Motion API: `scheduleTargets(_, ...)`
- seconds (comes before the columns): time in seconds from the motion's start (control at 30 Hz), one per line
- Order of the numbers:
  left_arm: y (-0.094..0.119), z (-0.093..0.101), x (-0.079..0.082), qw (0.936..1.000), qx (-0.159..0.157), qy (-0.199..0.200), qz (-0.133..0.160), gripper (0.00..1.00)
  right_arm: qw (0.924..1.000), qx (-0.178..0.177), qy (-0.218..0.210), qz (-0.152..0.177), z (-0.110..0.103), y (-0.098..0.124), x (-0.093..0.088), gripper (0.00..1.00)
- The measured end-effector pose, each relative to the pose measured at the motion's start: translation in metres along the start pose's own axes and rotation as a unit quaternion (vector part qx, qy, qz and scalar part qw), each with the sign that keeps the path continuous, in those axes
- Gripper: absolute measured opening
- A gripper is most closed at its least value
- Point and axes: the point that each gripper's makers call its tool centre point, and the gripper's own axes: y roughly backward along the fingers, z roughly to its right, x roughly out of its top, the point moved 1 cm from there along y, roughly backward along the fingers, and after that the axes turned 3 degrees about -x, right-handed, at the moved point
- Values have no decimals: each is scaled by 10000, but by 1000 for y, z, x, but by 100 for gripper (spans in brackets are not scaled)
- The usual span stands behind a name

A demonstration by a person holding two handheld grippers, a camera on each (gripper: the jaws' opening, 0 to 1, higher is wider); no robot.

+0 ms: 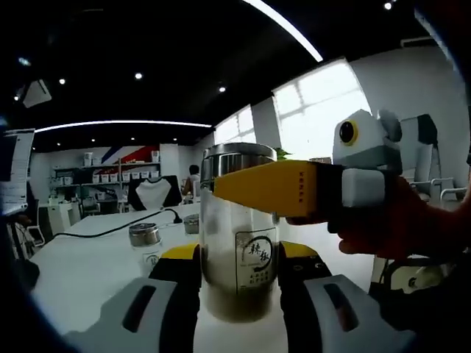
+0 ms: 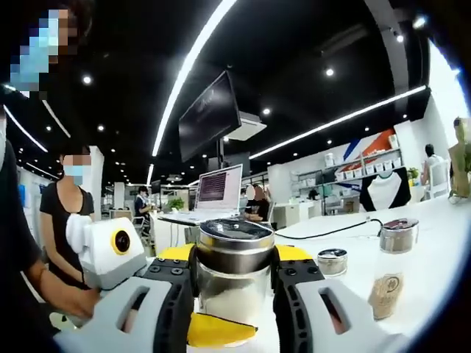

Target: Rotate the seasoning bottle until the label or dispensing opening points toward the visible target arrow and the bottle remains upright within the marked orientation range

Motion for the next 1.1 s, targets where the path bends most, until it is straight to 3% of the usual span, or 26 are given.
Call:
scheduleTargets(0.2, 0, -5, -4, 10000, 26, 59, -39, 42, 9999, -133, -101, -38, 4, -4, -1, 39)
scheduleTargets(0.33, -2, -4, 0, 9998, -204, 43, -5, 42, 9999, 58, -121, -83, 8, -3, 3, 38)
scheduleTargets(0.43, -4, 3, 2, 9978, -617, 234, 106, 42, 9997, 169, -161, -121, 13, -1, 6, 38)
scheduleTargets(0.47, -3, 4, -5, 9954, -730, 608, -79, 43, 9996, 180, -162, -130, 13, -1, 6, 38)
scheduleTargets(0.6, -1, -2, -7, 9948, -808, 610, -94, 52, 9994, 326, 46, -112, 21, 8, 15, 38)
scheduleTargets(0.73, 1, 0, -4, 9932, -1012, 566, -94, 52, 9993, 320, 148, -149, 34, 15, 19, 38)
scheduleTargets(0.83, 5, -4, 1, 9931, -1001, 600, 71, 53, 9994, 294, 160, -131, 44, 20, 22, 37)
scheduleTargets(1.1, 8, -27, -5, 9958, -670, 620, -19, 68, 9995, 195, 225, -103, 81, 39, 29, 38)
